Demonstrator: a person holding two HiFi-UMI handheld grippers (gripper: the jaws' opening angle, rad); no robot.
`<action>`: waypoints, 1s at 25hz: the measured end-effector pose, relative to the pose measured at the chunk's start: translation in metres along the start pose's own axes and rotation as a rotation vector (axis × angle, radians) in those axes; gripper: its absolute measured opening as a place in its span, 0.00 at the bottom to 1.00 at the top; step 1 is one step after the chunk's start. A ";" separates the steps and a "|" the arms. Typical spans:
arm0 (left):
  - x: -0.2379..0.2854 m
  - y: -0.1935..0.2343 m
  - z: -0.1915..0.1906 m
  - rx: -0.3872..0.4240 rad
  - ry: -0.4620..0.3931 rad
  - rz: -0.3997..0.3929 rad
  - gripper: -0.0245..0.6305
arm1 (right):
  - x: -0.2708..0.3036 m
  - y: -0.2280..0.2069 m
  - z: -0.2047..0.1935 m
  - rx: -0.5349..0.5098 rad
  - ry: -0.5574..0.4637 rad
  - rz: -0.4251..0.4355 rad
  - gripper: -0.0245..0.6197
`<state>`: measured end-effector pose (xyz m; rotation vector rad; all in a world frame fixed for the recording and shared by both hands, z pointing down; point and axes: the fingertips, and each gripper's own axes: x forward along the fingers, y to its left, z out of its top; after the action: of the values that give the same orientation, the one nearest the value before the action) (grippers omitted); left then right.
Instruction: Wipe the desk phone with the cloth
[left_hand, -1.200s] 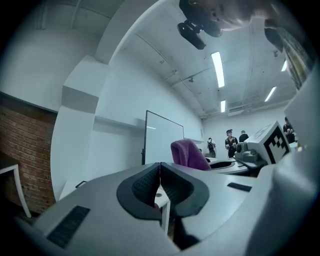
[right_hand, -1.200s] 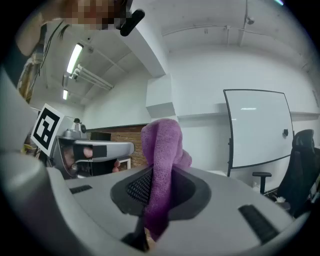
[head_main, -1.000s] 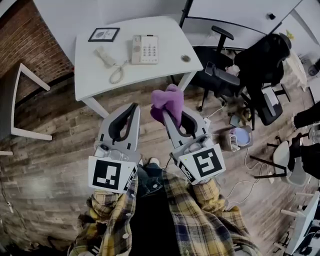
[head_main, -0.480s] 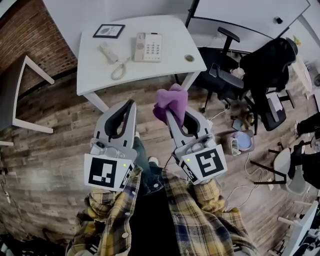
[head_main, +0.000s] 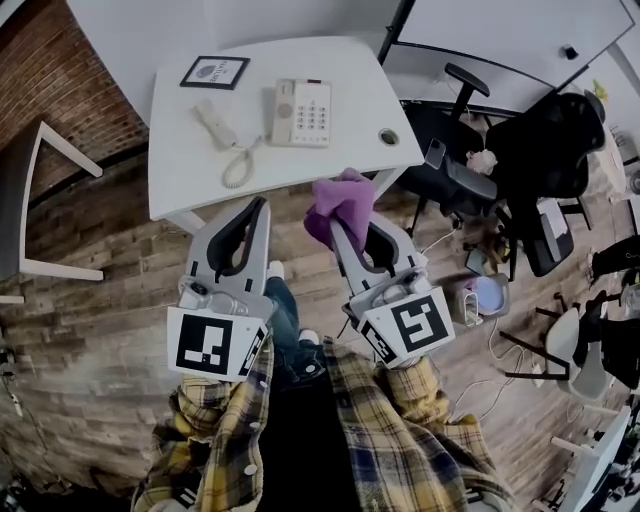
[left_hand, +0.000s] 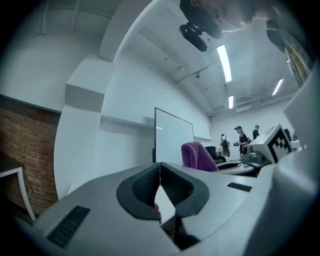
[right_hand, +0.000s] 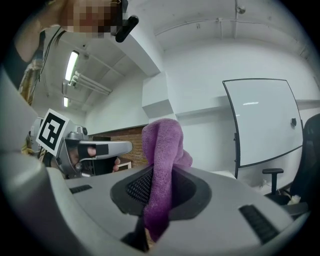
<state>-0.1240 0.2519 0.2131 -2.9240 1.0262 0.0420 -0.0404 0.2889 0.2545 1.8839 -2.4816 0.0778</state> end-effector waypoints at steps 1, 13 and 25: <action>0.011 0.010 -0.001 -0.003 0.000 -0.001 0.06 | 0.014 -0.006 0.001 -0.002 0.003 0.000 0.15; 0.125 0.123 -0.003 -0.009 0.016 -0.073 0.06 | 0.157 -0.073 0.020 -0.011 0.025 -0.091 0.15; 0.178 0.158 -0.026 -0.041 0.084 -0.093 0.06 | 0.206 -0.117 0.006 0.005 0.089 -0.142 0.15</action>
<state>-0.0834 0.0160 0.2271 -3.0303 0.9079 -0.0636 0.0166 0.0590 0.2612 2.0053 -2.2864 0.1602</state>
